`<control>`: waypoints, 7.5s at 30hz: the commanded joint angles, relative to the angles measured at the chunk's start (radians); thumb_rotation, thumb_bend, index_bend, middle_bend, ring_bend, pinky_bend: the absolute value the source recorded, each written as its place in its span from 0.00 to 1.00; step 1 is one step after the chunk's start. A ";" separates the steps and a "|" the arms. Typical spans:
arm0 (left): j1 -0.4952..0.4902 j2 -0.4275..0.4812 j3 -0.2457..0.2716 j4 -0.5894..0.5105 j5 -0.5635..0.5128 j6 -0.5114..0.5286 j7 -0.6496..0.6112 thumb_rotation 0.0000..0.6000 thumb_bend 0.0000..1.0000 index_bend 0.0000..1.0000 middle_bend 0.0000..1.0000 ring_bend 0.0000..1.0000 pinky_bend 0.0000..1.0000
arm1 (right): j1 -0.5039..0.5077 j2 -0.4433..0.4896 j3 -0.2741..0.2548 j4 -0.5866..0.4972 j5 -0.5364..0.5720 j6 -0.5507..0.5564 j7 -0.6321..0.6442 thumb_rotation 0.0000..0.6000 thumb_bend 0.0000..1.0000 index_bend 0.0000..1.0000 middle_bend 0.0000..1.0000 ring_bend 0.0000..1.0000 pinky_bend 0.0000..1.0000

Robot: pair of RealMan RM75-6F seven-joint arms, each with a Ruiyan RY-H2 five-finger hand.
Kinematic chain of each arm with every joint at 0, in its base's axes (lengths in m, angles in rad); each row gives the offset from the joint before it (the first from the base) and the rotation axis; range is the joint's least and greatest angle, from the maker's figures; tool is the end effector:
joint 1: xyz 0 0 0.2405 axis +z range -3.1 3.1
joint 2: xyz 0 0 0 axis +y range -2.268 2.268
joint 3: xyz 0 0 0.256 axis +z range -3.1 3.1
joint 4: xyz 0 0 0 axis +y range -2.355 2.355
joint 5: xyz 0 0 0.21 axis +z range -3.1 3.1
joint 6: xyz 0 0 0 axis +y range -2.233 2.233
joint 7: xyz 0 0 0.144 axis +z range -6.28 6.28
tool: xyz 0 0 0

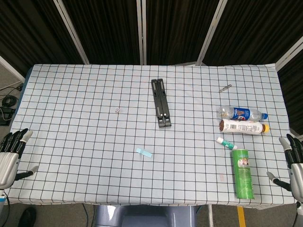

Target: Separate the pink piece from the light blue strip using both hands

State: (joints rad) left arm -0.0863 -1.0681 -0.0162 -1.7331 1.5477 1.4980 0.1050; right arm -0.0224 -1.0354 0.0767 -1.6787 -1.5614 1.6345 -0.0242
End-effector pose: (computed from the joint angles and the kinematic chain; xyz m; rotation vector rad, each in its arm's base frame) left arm -0.2861 0.1724 0.1592 -1.4546 -0.8693 -0.8954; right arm -0.3022 -0.1519 0.1989 1.2971 -0.7783 0.9356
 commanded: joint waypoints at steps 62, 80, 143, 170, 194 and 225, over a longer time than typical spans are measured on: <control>-0.930 -0.740 0.112 0.999 0.514 -0.307 -0.193 1.00 0.35 0.42 0.00 0.00 0.00 | 0.034 -0.013 0.072 0.036 0.260 -0.134 -0.073 1.00 0.00 0.00 0.00 0.00 0.00; -0.945 -0.769 0.142 1.051 0.463 -0.307 -0.154 1.00 0.35 0.49 0.00 0.00 0.00 | 0.034 -0.010 0.073 0.034 0.260 -0.131 -0.068 1.00 0.00 0.00 0.00 0.00 0.00; -1.097 -0.487 -0.372 0.059 -0.731 -0.541 0.753 1.00 0.55 0.89 0.00 0.00 0.00 | 0.549 -0.175 0.212 -0.105 0.485 -0.770 0.154 1.00 0.03 0.29 0.00 0.00 0.00; -1.251 -0.589 -0.380 0.107 -0.976 -0.423 0.775 1.00 0.57 0.89 0.00 0.00 0.00 | 0.670 -0.370 0.241 -0.046 0.687 -0.647 0.000 1.00 0.13 0.39 0.00 0.00 0.00; -1.283 -0.654 -0.369 0.158 -0.988 -0.378 0.746 1.00 0.57 0.89 0.00 0.00 0.00 | 0.688 -0.409 0.244 -0.040 0.703 -0.626 -0.015 1.00 0.24 0.52 0.00 0.00 0.00; -1.296 -0.698 -0.392 0.195 -0.976 -0.364 0.713 1.00 0.57 0.89 0.00 0.00 0.00 | 0.703 -0.425 0.243 -0.034 0.731 -0.628 -0.036 1.00 0.28 0.54 0.00 0.00 0.00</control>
State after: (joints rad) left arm -1.3821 -1.7656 -0.4084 -1.5385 0.5719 1.1341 0.8182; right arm 0.6812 -1.4603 0.3197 -1.7125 -0.8310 1.0063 -0.0604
